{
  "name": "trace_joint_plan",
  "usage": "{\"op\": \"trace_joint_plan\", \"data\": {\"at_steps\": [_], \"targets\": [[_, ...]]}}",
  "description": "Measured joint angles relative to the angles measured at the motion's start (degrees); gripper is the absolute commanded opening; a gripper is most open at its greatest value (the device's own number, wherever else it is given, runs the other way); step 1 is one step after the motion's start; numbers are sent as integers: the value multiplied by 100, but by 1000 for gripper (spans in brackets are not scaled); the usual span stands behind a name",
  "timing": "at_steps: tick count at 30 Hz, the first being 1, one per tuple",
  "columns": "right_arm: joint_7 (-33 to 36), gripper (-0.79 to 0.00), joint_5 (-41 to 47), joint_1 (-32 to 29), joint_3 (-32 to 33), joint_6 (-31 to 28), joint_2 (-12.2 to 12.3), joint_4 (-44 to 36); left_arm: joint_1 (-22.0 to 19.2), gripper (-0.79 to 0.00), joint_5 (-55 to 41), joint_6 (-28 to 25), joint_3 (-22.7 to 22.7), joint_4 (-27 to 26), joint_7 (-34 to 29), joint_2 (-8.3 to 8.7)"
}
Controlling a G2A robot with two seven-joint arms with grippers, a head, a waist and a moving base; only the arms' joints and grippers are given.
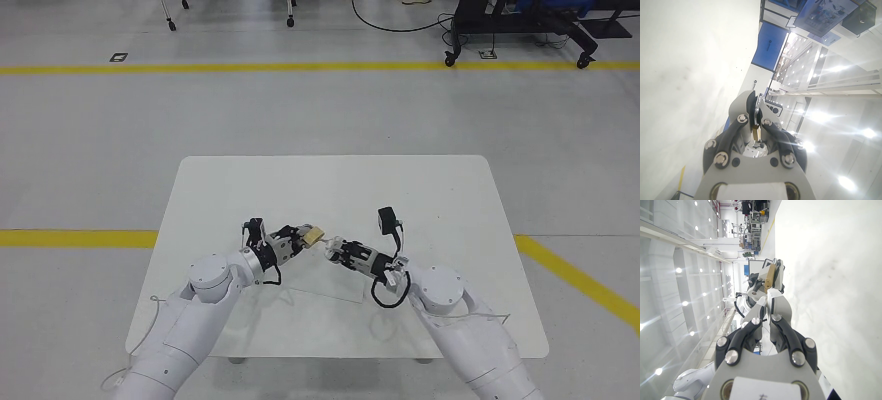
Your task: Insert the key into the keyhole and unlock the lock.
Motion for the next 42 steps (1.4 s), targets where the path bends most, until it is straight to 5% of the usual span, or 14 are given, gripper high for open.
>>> {"op": "trace_joint_plan", "data": {"at_steps": [42], "targets": [[9, -785, -296, -2, -276, 141, -144, -10, 74, -785, 203, 60, -30, -93, 180, -67]]}}
